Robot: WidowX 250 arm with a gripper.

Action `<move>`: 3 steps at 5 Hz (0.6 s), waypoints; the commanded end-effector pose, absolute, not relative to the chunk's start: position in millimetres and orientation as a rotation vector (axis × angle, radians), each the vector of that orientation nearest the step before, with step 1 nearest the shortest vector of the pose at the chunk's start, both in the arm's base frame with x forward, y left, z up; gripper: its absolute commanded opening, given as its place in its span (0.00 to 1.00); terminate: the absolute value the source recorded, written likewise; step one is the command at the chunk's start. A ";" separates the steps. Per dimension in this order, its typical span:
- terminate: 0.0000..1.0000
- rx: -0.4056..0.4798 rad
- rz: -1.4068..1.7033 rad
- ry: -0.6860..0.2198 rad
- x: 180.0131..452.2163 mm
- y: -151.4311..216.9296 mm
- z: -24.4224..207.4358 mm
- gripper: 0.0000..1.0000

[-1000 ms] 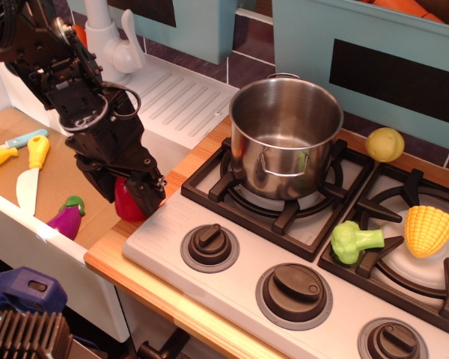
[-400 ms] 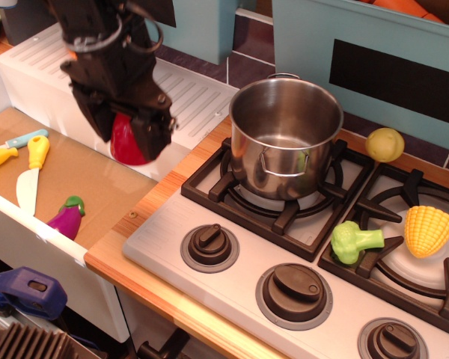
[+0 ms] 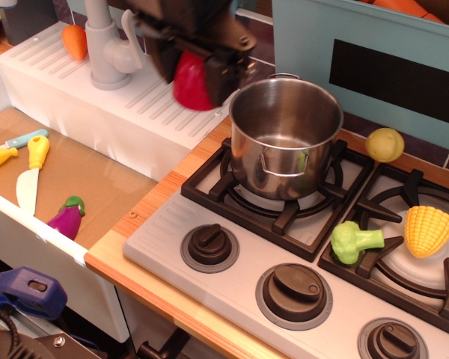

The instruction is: Put sweet potato in pot

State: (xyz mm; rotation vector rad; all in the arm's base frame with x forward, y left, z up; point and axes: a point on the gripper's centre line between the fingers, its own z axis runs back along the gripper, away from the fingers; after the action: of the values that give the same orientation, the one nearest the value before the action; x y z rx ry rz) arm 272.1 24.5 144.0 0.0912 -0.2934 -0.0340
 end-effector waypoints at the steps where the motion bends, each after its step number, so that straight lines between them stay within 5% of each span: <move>1: 0.00 0.121 -0.026 -0.354 297.5 -2.9 171.6 0.00; 3: 0.00 0.069 -0.011 -0.377 309.8 -21.2 162.6 0.00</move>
State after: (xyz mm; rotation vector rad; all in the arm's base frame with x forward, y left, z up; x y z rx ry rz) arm 306.1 -23.5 149.0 0.0370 -0.3505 -0.0211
